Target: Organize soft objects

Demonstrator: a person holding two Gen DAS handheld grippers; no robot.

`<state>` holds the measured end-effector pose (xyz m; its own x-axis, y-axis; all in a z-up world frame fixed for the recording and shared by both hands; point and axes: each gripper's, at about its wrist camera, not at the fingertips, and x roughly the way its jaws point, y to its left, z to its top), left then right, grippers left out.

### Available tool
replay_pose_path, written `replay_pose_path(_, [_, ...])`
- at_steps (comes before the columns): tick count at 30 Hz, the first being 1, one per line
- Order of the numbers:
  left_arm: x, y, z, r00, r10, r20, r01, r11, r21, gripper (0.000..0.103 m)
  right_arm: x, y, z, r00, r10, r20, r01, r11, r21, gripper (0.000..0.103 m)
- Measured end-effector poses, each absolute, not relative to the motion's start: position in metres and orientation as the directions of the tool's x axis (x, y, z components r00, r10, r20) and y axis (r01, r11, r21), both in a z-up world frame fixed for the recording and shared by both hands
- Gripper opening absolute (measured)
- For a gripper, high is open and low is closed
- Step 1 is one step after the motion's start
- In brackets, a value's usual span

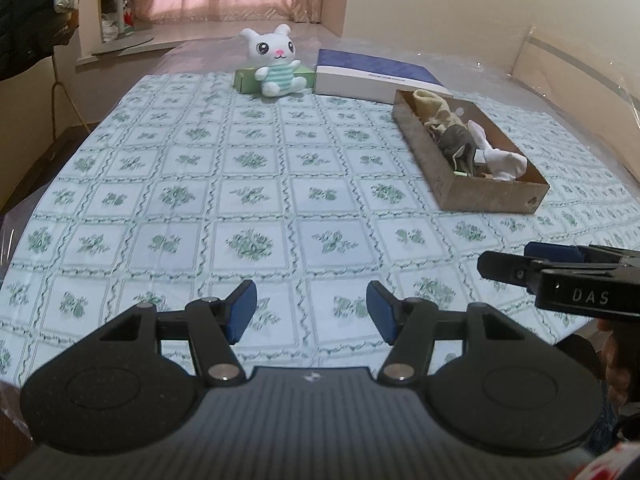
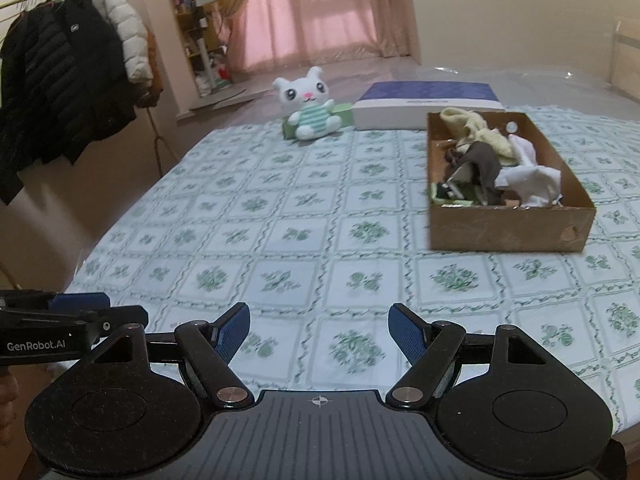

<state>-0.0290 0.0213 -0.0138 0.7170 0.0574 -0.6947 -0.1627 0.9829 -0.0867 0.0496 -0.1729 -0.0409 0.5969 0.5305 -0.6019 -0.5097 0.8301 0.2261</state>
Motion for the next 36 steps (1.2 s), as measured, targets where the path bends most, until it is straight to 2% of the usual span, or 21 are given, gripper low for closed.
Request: replay_pose_path(36, [-0.023, 0.014, -0.02, 0.706, 0.056, -0.706, -0.146, 0.987, -0.068, 0.058, 0.053, -0.166, -0.055, 0.57, 0.529, -0.629, -0.518, 0.825, 0.225, 0.076])
